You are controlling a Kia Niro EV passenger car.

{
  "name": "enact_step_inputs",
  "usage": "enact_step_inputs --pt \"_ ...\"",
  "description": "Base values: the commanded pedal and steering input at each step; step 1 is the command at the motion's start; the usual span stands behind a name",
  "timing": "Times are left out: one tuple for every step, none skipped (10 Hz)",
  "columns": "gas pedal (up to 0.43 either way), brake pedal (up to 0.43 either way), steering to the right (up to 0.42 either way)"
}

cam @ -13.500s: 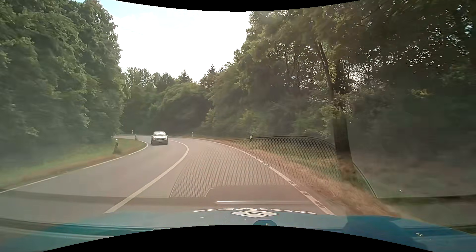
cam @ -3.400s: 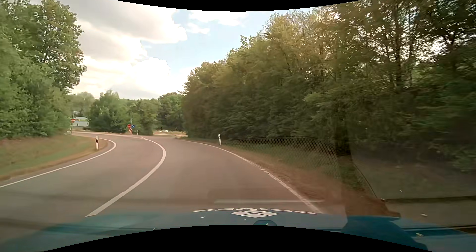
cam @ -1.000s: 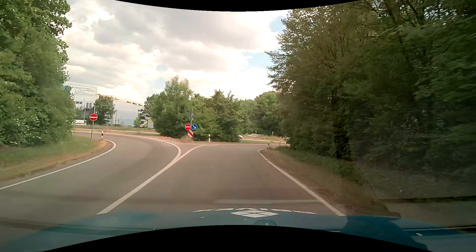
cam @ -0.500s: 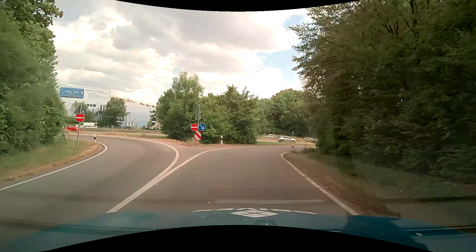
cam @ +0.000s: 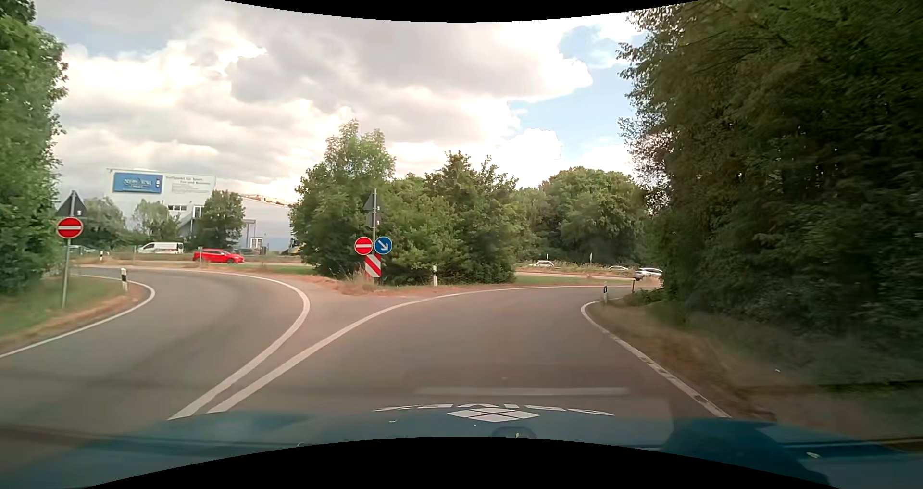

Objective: Follow the waypoints while adhering to traffic rules and regulations

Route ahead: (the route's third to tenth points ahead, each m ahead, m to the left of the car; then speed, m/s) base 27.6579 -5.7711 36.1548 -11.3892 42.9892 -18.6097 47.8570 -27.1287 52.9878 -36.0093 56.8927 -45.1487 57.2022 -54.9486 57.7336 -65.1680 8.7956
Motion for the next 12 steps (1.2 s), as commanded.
enact_step_inputs --pt "0.209 0.000 -0.001" --pt "0.209 0.000 0.007" --pt "0.209 0.000 0.016" --pt "0.209 0.000 0.025" --pt "0.209 0.000 0.036" --pt "0.209 0.000 0.045" --pt "0.209 0.000 0.054" --pt "0.197 0.000 0.065" --pt "0.189 0.000 0.075" --pt "0.177 0.000 0.084" --pt "0.177 0.000 0.094" --pt "0.177 0.000 0.101"
